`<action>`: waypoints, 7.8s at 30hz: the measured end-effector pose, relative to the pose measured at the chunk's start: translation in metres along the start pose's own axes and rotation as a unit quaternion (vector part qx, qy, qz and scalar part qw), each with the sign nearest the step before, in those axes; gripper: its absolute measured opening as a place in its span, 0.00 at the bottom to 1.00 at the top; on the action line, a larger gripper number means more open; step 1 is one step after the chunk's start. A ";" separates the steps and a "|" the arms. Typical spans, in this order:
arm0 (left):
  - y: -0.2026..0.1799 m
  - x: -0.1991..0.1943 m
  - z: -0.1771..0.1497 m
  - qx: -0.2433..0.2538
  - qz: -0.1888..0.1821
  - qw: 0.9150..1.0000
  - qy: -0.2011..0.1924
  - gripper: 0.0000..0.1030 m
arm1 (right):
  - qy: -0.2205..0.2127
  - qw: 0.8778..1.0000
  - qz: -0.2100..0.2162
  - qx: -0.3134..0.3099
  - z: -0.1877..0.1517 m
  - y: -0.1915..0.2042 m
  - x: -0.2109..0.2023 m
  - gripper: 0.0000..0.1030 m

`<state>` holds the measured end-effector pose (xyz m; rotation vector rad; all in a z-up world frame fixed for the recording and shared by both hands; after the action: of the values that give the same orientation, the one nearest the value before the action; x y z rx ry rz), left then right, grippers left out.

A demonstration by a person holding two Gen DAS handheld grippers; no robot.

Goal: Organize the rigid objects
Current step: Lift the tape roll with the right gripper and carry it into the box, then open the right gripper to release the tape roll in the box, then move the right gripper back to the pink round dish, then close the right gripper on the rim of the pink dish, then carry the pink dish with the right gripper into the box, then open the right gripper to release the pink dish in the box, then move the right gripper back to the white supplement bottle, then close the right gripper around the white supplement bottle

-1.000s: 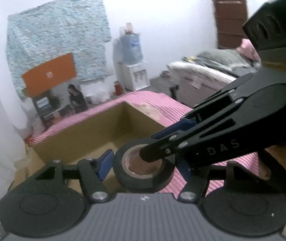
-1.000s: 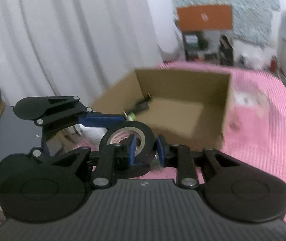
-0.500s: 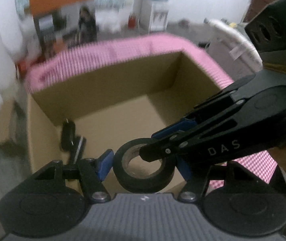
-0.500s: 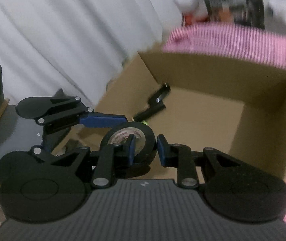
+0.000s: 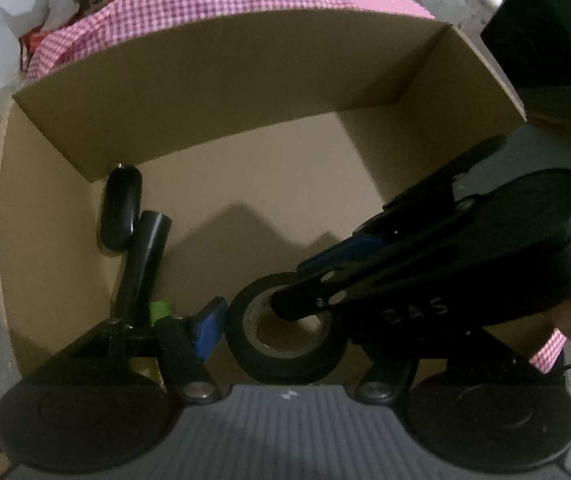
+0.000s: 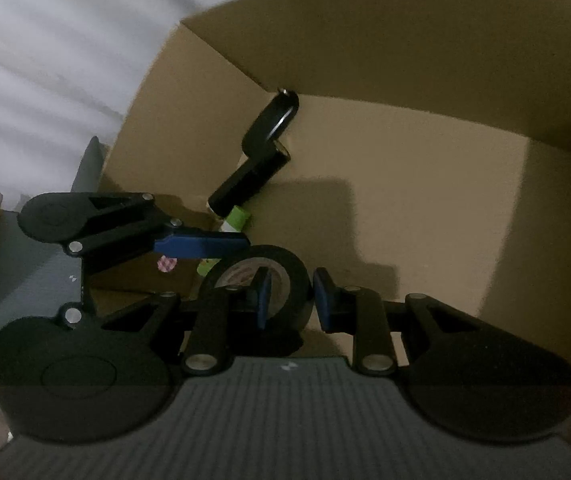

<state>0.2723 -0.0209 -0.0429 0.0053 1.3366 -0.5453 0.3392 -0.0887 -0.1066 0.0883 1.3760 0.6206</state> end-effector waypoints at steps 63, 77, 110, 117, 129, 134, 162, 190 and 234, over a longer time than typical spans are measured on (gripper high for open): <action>-0.089 0.003 -0.205 0.086 0.054 0.984 -0.148 0.88 | -0.228 0.968 -0.099 0.023 -0.244 0.057 -0.041 0.97; -0.087 0.019 -0.194 0.092 0.045 0.984 -0.148 0.72 | -0.193 0.979 -0.052 0.050 -0.231 0.056 -0.018 0.49; -0.127 -0.133 -0.138 0.132 0.057 0.951 -0.272 0.72 | -0.308 0.949 -0.036 -0.052 -0.193 0.104 -0.158 0.34; -0.089 -0.134 -0.055 0.099 0.038 0.969 -0.222 0.72 | -0.269 0.962 -0.025 -0.045 -0.101 0.082 -0.171 0.34; -0.015 -0.044 0.033 0.035 0.023 0.997 -0.067 0.72 | -0.101 0.994 -0.020 0.034 0.019 0.017 -0.080 0.35; 0.006 -0.012 0.051 0.018 0.028 0.999 -0.032 0.72 | -0.061 0.996 -0.030 0.050 0.042 -0.003 -0.044 0.35; 0.006 -0.082 0.040 -0.010 0.030 0.991 -0.131 0.82 | -0.178 0.982 -0.053 0.019 0.047 0.011 -0.091 0.78; -0.045 -0.146 -0.195 -0.001 0.066 0.945 -0.320 0.99 | -0.421 0.829 -0.311 -0.197 -0.191 0.139 -0.226 0.99; -0.010 -0.065 -0.175 -0.024 0.083 0.951 -0.296 0.53 | -0.230 0.972 0.037 0.038 -0.110 0.123 -0.024 0.47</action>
<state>0.0999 0.0482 -0.0242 -0.0796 0.7532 -0.3329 0.1913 -0.0295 -0.0586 0.3277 0.9480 0.5657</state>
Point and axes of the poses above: each gripper's, at about its wrist camera, not at the fingertips, and x roughly the way its jaws point, y to its left, z to its top, the point moved 4 cm from there along x, roughly the way its jaws point, and after that the axes turned 10 degrees about -z, right-handed, at the moved point
